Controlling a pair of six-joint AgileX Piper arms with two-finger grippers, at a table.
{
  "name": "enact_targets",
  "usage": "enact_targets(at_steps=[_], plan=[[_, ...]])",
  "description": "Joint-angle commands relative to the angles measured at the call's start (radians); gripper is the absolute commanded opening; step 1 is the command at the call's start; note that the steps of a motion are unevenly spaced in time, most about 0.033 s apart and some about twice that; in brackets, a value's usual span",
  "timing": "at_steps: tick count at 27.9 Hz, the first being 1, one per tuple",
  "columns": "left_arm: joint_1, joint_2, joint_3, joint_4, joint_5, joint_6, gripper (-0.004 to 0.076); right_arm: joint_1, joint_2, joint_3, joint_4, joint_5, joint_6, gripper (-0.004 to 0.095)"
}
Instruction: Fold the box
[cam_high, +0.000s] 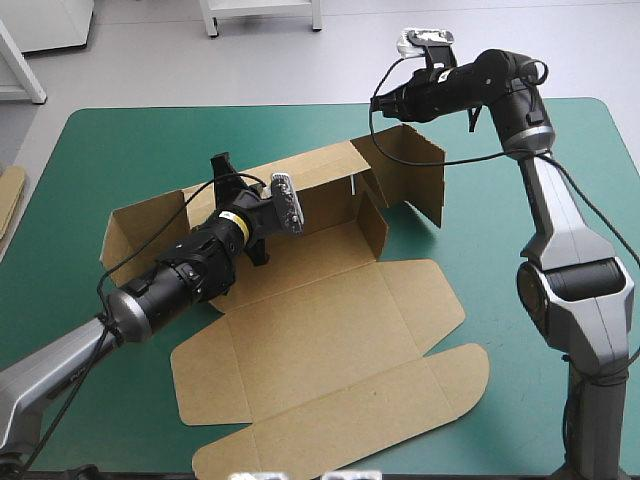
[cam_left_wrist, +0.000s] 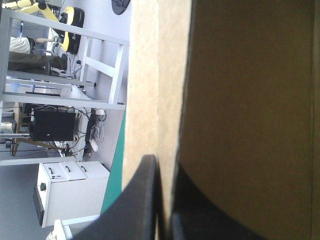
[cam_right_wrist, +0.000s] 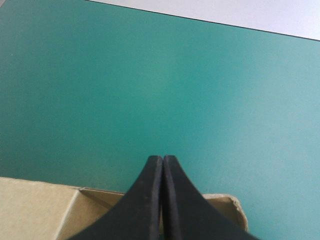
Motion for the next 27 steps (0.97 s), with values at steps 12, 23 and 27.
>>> enact_targets(at_steps=[12, 23, 27], plan=[[-0.005, -0.020, -0.012, -0.058, 0.003, -0.036, -0.0008, -0.007, -0.031, -0.036, 0.016, -0.066, -0.020, -0.0013], [-0.005, -0.020, -0.012, -0.058, -0.003, -0.036, -0.0008, -0.007, -0.031, -0.036, -0.024, 0.028, -0.008, -0.0013], [-0.005, -0.020, -0.012, -0.058, -0.004, -0.036, -0.0008, -0.007, -0.031, -0.036, -0.024, 0.081, -0.001, -0.0013]])
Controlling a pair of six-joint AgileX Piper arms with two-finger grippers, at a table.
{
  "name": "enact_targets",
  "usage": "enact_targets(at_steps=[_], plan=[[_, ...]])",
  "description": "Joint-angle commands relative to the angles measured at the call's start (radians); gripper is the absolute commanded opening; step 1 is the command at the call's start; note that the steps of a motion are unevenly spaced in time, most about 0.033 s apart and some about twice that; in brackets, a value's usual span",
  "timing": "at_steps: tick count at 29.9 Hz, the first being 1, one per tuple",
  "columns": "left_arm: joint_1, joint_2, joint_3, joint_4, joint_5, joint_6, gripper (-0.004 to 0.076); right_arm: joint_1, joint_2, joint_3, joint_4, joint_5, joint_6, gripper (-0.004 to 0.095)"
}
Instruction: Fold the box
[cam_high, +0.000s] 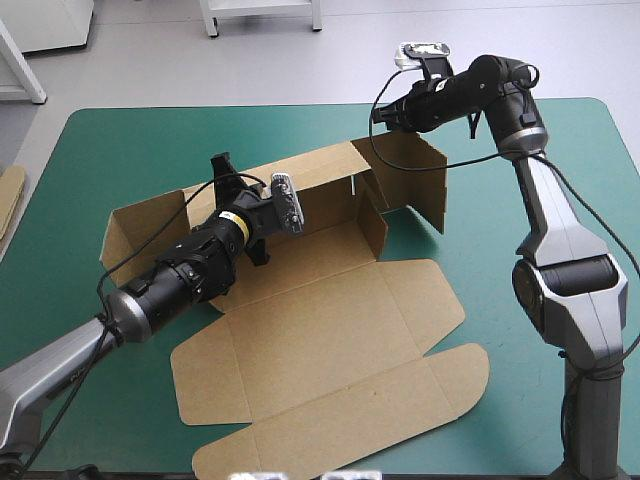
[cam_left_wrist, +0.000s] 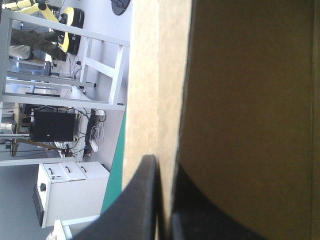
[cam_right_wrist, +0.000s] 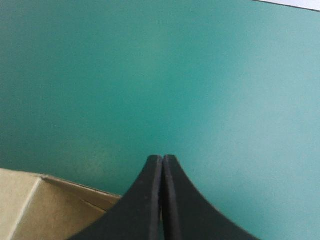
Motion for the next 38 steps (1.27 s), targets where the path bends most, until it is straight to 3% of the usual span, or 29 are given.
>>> enact_targets(at_steps=[1, 14, 20, 38], plan=[[-0.005, -0.020, -0.012, -0.058, -0.002, -0.036, -0.0008, -0.007, -0.067, -0.030, 0.012, 0.048, 0.003, -0.0013], [-0.005, -0.020, -0.012, -0.058, 0.000, -0.036, -0.0008, -0.005, -0.112, -0.017, 0.058, 0.091, 0.030, -0.0013], [-0.005, -0.020, -0.012, -0.058, -0.014, -0.043, -0.0008, -0.005, -0.167, 0.118, -0.002, 0.091, 0.025, -0.0013], [-0.005, -0.020, -0.012, -0.102, -0.026, -0.043, -0.0008, -0.005, -0.268, 0.390, 0.068, 0.089, -0.044, -0.0013]])
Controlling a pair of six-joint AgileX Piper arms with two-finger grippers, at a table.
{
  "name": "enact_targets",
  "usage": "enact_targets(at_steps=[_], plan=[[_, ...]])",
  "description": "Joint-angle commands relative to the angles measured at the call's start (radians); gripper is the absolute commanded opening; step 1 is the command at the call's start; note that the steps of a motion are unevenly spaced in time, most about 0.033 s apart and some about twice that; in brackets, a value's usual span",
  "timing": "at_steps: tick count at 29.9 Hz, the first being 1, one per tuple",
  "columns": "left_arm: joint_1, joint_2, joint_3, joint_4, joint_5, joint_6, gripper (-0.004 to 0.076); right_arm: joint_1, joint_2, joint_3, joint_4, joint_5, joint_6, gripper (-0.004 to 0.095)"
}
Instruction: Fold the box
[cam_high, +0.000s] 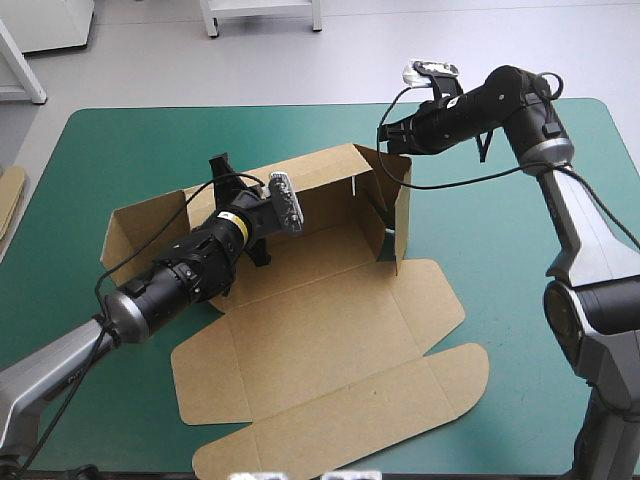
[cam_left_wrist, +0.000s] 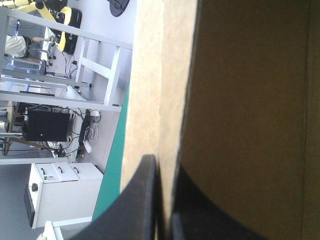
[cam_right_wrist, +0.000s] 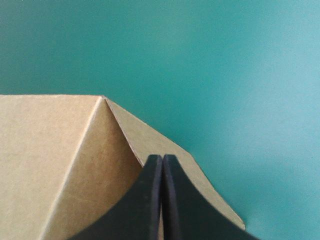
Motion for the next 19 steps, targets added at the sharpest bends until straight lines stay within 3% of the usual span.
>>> enact_targets(at_steps=[1, 14, 19], plan=[[-0.006, -0.015, -0.012, -0.072, -0.017, -0.040, -0.0008, 0.000, -0.062, 0.057, -0.004, 0.084, -0.037, -0.0013], [-0.006, -0.015, -0.012, -0.070, -0.023, -0.040, -0.0008, 0.000, -0.139, 0.207, -0.036, 0.074, -0.120, -0.0013], [-0.006, -0.015, -0.012, -0.070, -0.023, -0.038, -0.0008, -0.002, -0.148, 0.207, -0.121, 0.076, -0.116, -0.0013]])
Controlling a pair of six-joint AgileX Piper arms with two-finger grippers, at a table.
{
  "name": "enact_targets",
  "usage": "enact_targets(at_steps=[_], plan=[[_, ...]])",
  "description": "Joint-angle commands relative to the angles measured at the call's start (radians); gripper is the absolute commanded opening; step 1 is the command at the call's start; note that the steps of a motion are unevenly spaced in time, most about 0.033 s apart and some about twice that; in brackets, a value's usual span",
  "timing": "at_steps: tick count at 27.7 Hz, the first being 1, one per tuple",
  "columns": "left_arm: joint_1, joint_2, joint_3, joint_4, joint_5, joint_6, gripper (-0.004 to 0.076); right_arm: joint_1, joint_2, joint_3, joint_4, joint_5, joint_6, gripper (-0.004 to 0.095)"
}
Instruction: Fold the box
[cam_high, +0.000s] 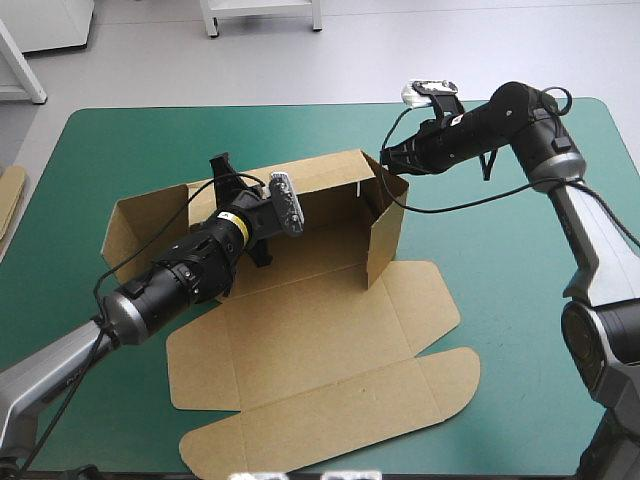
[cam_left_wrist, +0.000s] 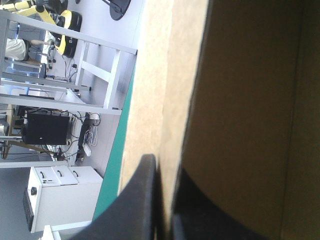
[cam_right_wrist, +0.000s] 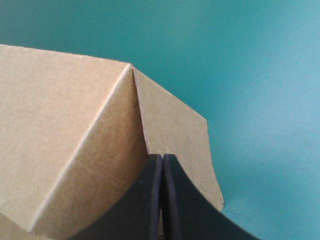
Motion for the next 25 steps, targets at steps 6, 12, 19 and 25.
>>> enact_targets(at_steps=[6, 12, 19, 25], plan=[[-0.006, -0.012, -0.012, -0.062, -0.013, -0.041, -0.0008, -0.047, -0.083, 0.006, 0.013, 0.056, -0.072, -0.0013], [-0.006, -0.007, -0.012, -0.062, -0.011, -0.041, -0.0008, -0.049, -0.217, 0.005, -0.009, -0.058, -0.057, -0.0013], [-0.006, 0.017, -0.012, -0.055, -0.011, -0.041, -0.0008, -0.049, -0.227, -0.023, -0.054, -0.095, -0.004, -0.0013], [-0.006, 0.026, -0.012, -0.058, -0.015, -0.041, -0.0008, -0.049, -0.085, -0.224, -0.129, -0.063, 0.070, -0.0013]])
